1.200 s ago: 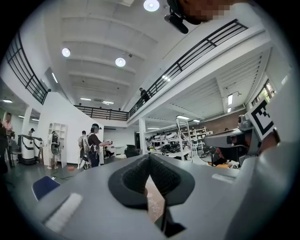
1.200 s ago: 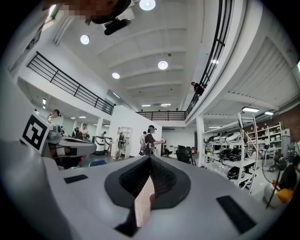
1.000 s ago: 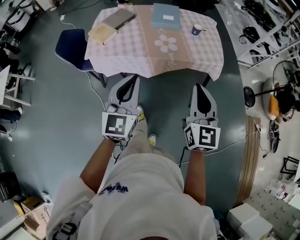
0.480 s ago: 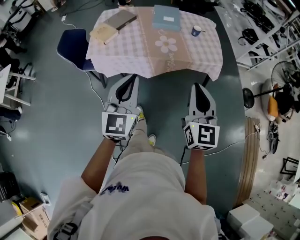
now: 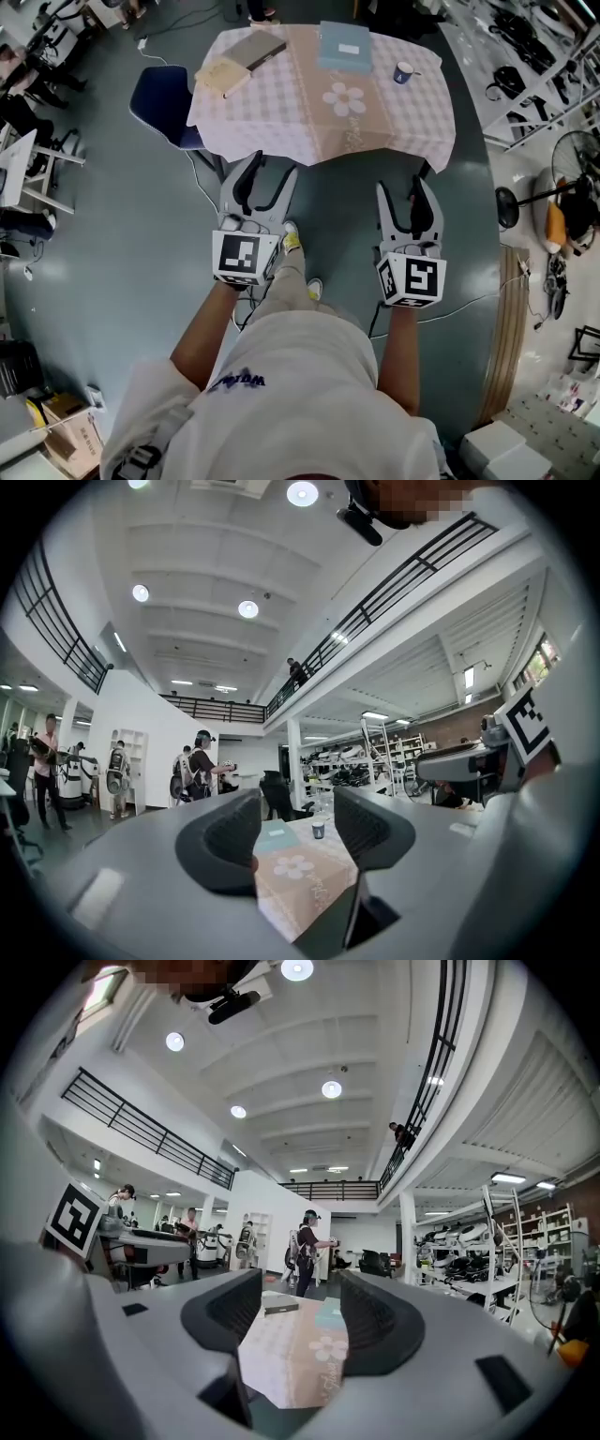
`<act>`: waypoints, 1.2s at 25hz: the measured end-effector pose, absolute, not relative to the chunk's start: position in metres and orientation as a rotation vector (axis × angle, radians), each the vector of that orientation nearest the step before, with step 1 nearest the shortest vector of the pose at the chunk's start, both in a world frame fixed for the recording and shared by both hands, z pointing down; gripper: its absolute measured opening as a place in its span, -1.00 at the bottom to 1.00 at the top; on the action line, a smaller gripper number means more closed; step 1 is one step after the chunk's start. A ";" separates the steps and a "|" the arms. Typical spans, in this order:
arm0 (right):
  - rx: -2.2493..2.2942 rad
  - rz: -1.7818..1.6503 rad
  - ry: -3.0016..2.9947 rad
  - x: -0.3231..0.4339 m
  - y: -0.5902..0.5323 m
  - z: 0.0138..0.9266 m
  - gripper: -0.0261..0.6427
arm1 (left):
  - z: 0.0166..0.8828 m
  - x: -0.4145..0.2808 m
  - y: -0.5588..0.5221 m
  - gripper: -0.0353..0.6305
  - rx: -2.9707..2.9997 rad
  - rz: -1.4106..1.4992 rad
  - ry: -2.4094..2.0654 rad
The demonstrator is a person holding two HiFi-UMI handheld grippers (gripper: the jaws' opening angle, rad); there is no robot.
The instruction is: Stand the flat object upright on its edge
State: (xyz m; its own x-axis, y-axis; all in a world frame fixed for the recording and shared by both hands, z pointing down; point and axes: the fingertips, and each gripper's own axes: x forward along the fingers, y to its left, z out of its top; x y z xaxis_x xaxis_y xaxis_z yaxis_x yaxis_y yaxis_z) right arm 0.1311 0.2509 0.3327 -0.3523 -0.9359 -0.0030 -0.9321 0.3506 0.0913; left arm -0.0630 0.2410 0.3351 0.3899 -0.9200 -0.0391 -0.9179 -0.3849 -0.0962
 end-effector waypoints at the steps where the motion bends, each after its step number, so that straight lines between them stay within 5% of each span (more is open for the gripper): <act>1: 1.760 -0.110 -2.546 0.131 0.250 0.333 -0.09 | 0.335 -0.065 0.240 -0.15 -2.538 -0.032 1.680; 8: 1.779 -0.044 -2.570 0.132 0.245 0.339 0.55 | 0.342 -0.061 0.242 0.55 -2.610 -0.054 1.606; 14: 1.790 -0.033 -2.560 0.141 0.239 0.342 0.85 | 0.344 -0.055 0.240 0.88 -2.618 -0.081 1.570; 30: 1.816 0.053 -2.541 0.153 0.205 0.359 0.85 | 0.356 -0.079 0.213 0.88 -2.566 -0.174 1.657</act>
State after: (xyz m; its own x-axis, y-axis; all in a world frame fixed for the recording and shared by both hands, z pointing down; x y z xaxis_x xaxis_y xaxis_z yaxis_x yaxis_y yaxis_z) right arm 0.1532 0.2049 0.3594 -0.3239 -0.9455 0.0343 -0.9461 0.3235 -0.0176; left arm -0.0793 0.2135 0.3557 0.4077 -0.9117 0.0512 -0.9024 -0.4108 -0.1302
